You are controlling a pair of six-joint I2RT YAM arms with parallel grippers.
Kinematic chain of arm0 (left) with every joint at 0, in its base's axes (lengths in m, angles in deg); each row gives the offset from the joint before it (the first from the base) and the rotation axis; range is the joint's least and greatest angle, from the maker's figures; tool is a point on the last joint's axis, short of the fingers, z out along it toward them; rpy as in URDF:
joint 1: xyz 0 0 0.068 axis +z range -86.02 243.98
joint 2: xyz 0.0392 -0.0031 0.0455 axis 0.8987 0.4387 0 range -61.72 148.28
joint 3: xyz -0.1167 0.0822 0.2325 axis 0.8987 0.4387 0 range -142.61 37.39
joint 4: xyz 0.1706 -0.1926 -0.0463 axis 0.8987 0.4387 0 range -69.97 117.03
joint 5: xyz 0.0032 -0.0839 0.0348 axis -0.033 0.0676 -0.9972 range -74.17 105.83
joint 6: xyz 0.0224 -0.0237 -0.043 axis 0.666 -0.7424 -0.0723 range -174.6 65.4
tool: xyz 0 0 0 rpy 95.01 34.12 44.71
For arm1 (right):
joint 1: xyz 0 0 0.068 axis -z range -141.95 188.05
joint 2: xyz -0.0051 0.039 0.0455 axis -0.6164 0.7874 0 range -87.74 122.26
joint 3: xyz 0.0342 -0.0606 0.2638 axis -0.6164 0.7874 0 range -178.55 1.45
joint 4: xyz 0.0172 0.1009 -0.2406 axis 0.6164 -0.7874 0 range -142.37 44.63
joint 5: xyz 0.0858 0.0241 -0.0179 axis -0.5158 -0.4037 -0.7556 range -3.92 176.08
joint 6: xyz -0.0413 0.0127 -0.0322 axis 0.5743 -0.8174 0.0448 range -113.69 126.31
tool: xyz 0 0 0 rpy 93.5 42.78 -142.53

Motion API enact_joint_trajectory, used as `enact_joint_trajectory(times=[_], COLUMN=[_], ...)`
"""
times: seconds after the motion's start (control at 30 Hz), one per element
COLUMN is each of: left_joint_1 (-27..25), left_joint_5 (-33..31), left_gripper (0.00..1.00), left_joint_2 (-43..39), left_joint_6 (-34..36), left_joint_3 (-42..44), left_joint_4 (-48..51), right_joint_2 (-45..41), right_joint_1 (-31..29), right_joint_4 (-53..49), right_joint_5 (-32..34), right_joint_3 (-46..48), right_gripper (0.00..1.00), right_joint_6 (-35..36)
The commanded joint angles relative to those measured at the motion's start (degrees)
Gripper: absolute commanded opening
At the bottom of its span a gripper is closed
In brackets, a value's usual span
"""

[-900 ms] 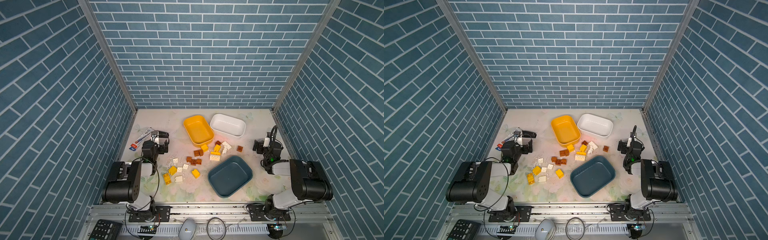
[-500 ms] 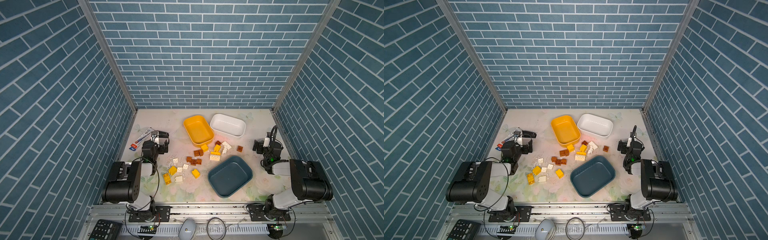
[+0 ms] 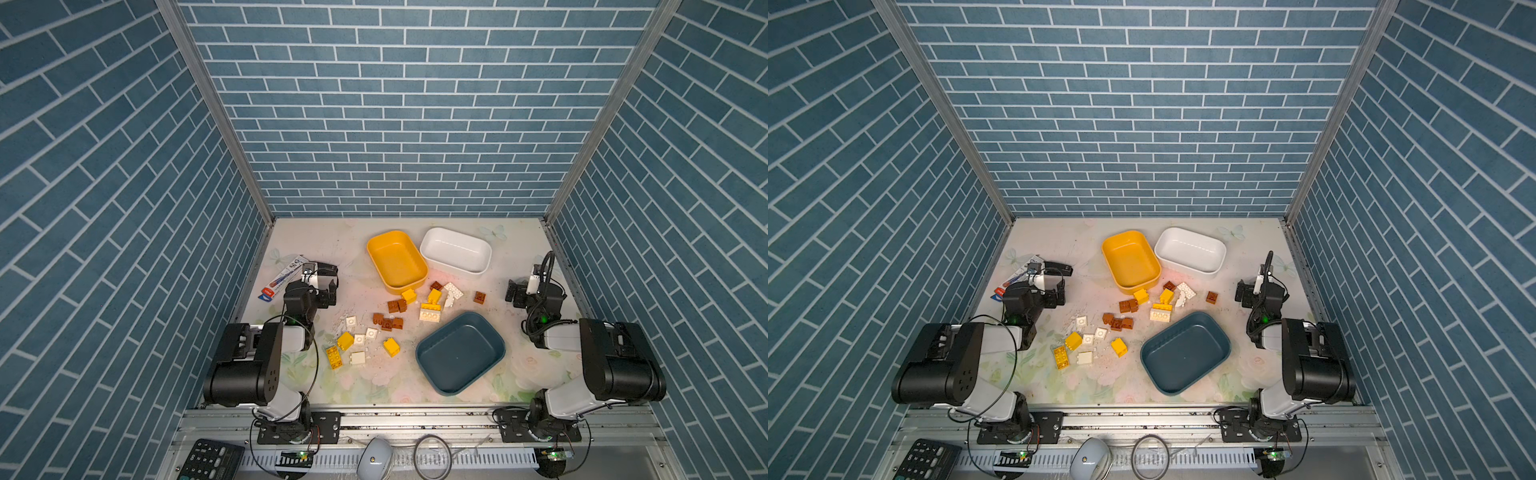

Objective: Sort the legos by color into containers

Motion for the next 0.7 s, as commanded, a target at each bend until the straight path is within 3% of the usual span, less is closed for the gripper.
enact_joint_trajectory(times=[0.0, 0.17, 0.33, 0.53, 0.67], left_joint_1=[-0.34, -0.34, -0.34, -0.41, -0.59], left_joint_5=[0.34, 0.25, -0.21, -1.31, 2.66], left_gripper=[1.00, 1.00, 1.00, 1.00, 1.00], left_joint_2=[-1.05, -8.87, -20.31, -28.32, -31.13], left_joint_6=[0.64, 0.79, -1.31, -8.42, -12.22], left_joint_3=[-0.67, -3.05, -8.90, -18.54, -21.46], left_joint_4=[1.29, 11.54, 29.63, 54.28, 64.86], right_joint_2=[-0.72, -9.79, -20.87, -29.57, -32.39], right_joint_1=[0.11, 0.15, 0.16, 0.07, -0.41], right_joint_4=[2.44, -5.78, -19.18, -35.94, -46.12], right_joint_5=[-1.28, -4.94, -11.41, -23.03, -31.60], right_joint_3=[0.97, 0.54, -3.35, -10.27, -14.46], right_gripper=[0.99, 0.99, 0.99, 0.97, 0.96], right_joint_6=[0.31, 1.88, 2.39, 1.46, 0.03])
